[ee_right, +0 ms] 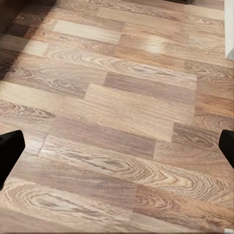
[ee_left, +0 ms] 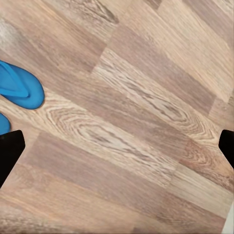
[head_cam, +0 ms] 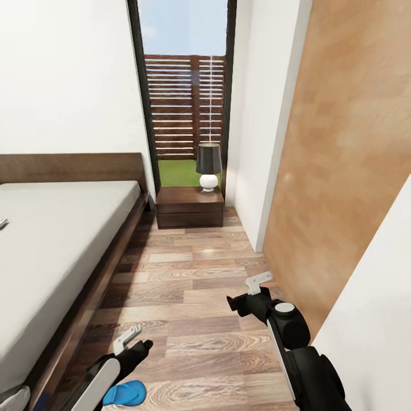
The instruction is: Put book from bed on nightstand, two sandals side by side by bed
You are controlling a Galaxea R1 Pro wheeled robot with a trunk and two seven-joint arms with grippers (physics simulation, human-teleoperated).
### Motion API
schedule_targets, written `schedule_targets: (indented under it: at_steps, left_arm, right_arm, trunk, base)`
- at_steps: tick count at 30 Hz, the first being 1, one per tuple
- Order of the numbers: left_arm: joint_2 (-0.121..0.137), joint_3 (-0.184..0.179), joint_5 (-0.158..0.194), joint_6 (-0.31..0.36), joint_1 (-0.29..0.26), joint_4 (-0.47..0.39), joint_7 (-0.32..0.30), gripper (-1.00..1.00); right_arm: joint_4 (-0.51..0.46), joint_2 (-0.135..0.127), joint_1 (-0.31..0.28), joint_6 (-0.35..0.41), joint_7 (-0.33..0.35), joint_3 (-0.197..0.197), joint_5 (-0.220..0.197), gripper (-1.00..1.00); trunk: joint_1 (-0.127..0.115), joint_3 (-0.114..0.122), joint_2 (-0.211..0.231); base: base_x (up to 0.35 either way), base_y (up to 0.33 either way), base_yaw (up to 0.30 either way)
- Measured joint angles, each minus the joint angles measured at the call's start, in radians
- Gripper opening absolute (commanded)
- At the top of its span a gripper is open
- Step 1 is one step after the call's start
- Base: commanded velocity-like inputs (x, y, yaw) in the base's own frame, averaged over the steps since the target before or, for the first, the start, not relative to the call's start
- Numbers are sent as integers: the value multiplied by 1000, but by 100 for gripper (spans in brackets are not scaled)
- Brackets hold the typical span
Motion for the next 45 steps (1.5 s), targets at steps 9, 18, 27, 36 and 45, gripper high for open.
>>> schedule_targets:
  at_steps: [9,18,27,36,45]
  left_arm:
    - [0,4,-3,0,0,0,0,100]
    - [7,7,0,0,1,0,-1,100]
    - [8,40,0,0,1,0,-2,100]
    - [7,52,0,-1,2,3,-2,100]
    - [7,53,0,-4,3,4,-2,100]
  right_arm:
    - [-1,-2,0,9,-1,3,2,100]
    - [0,-5,1,9,-1,7,2,100]
    - [0,-7,1,9,-1,10,2,100]
    - [0,-9,2,7,8,11,1,100]
    - [-3,-9,5,6,11,13,1,100]
  trunk:
    - [0,0,0]
    - [0,0,0]
    - [0,0,0]
    - [0,0,0]
    - [0,0,0]
  base:
    - [127,-151,11]
    - [235,-226,9]
    - [255,-128,1]
    - [67,-28,0]
    - [161,-5,0]
